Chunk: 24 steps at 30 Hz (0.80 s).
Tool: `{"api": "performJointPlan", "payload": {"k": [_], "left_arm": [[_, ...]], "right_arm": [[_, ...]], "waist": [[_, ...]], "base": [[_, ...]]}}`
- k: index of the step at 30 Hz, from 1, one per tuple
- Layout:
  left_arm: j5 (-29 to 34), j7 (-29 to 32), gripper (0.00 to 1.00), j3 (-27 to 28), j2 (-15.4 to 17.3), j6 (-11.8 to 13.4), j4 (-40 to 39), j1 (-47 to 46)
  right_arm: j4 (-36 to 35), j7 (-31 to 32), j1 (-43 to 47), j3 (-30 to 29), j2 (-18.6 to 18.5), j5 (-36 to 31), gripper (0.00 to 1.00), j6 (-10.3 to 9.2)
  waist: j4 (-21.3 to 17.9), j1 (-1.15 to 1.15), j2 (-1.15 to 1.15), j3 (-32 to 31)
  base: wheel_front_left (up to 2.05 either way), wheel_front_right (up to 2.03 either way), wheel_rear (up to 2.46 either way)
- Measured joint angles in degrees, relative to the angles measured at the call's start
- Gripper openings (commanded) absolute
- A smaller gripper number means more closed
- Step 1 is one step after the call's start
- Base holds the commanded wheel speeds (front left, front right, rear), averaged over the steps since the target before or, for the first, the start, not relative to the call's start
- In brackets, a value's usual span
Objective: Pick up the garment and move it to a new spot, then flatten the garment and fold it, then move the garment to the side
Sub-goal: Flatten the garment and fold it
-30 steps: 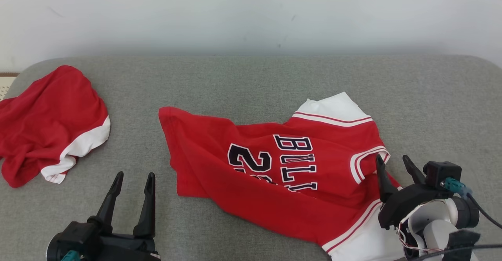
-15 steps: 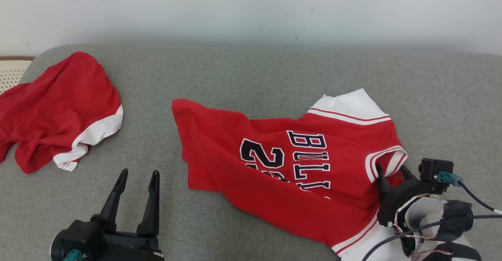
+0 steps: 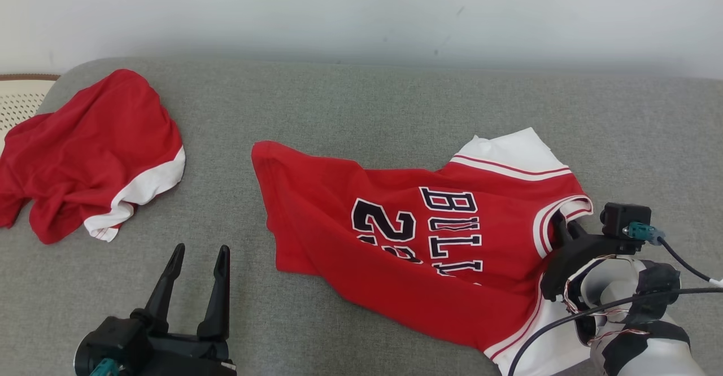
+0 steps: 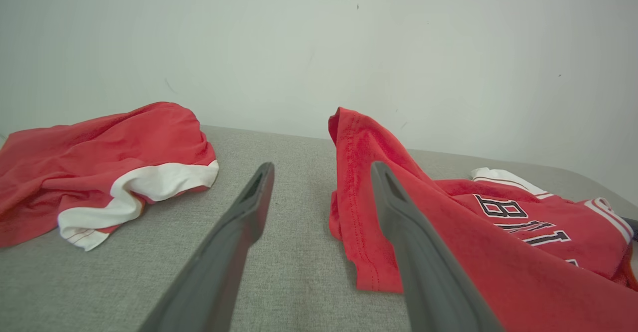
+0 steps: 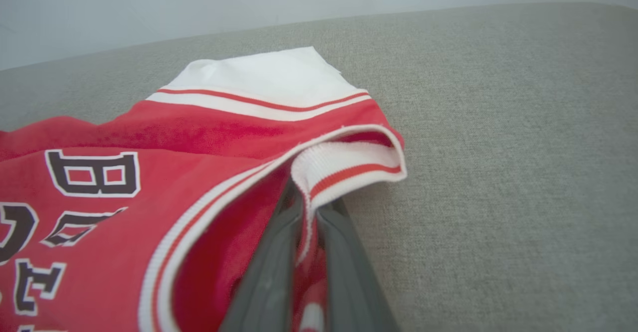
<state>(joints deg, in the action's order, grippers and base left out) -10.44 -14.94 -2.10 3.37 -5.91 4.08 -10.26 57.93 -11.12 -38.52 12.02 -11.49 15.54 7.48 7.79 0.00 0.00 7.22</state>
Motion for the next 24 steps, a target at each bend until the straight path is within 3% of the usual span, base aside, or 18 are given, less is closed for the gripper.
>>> {"api": "performJointPlan", "payload": {"k": [10,17,24], "left_arm": [[0.0,0.0,1.0,0.5,-0.3,-0.1,0.2,0.5],[-0.1,0.0,1.0,0.1,-0.5,-0.3,0.7,0.1],[-0.6,0.0,1.0,-0.4,-0.5,-0.5,0.9,-0.4]], "right_arm": [[1.4,-1.4,-7.1,3.2,-3.5,2.2,0.0,0.0],[4.8,-1.6,-13.7,2.6,-7.2,3.7,0.0,0.0],[8.7,-2.4,-16.2,2.3,-8.2,3.4,0.0,0.0]], "waist": [[-0.9,0.0,0.0,0.1],[-0.1,0.0,0.0,1.8],[1.2,0.01,0.0,2.9]], "base": [[0.0,0.0,0.0],[0.0,0.0,0.0],[0.0,0.0,0.0]]}}
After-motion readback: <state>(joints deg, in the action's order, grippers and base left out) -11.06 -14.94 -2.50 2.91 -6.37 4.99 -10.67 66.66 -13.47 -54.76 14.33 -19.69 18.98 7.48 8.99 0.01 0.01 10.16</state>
